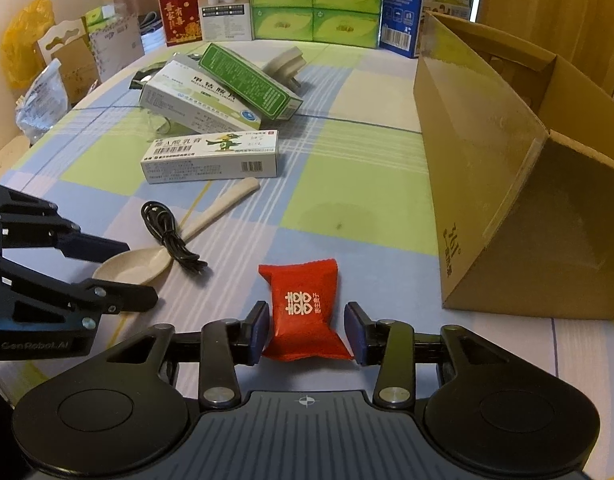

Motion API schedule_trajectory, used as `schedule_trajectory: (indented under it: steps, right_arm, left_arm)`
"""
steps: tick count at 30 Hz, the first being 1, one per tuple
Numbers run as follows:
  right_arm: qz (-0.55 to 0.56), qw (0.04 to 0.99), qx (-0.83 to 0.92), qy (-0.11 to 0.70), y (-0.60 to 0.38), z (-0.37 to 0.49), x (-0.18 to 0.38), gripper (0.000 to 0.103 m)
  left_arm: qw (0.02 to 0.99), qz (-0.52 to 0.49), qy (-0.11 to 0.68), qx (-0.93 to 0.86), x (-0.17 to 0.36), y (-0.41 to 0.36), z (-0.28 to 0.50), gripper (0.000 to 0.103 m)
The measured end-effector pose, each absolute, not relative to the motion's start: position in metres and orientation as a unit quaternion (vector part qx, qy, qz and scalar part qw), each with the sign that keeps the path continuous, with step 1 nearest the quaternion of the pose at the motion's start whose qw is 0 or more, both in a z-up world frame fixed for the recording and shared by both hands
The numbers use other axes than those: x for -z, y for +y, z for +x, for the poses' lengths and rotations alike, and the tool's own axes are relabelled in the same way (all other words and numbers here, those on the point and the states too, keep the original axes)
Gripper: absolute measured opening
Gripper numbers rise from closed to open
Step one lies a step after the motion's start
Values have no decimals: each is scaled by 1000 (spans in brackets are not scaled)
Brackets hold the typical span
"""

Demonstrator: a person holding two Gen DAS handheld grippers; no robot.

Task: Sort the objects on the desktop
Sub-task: 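Grasp the red candy packet with the right tool while the left tool grasps the white spoon, then carry the red packet and white spoon over the cardboard box with both tools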

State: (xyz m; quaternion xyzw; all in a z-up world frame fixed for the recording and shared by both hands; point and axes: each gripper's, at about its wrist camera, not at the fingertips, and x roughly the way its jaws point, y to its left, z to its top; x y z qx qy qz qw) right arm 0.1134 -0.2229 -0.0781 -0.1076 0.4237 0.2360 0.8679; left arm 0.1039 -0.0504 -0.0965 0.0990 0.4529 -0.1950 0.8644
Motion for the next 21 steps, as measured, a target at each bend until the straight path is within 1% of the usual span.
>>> schedule_trajectory:
  steps: [1, 2, 10, 17, 21]
  right_arm:
    - [-107, 868, -237, 424, -223, 114, 78, 39]
    - [-107, 868, -237, 424, -223, 114, 79, 39]
    - [-102, 867, -239, 425, -221, 113, 80, 39]
    - [-99, 869, -229, 427, -225, 112, 78, 39]
    - [-102, 867, -231, 429, -226, 111, 79, 39]
  left_arm:
    - [865, 96, 453, 195, 97, -50, 104, 29]
    - [866, 94, 451, 194, 97, -50, 104, 29]
    - [867, 72, 455, 187, 97, -49, 104, 28]
    - [853, -34, 477, 206, 91, -38, 102, 28]
    - [863, -18, 466, 194, 86, -39, 97, 28]
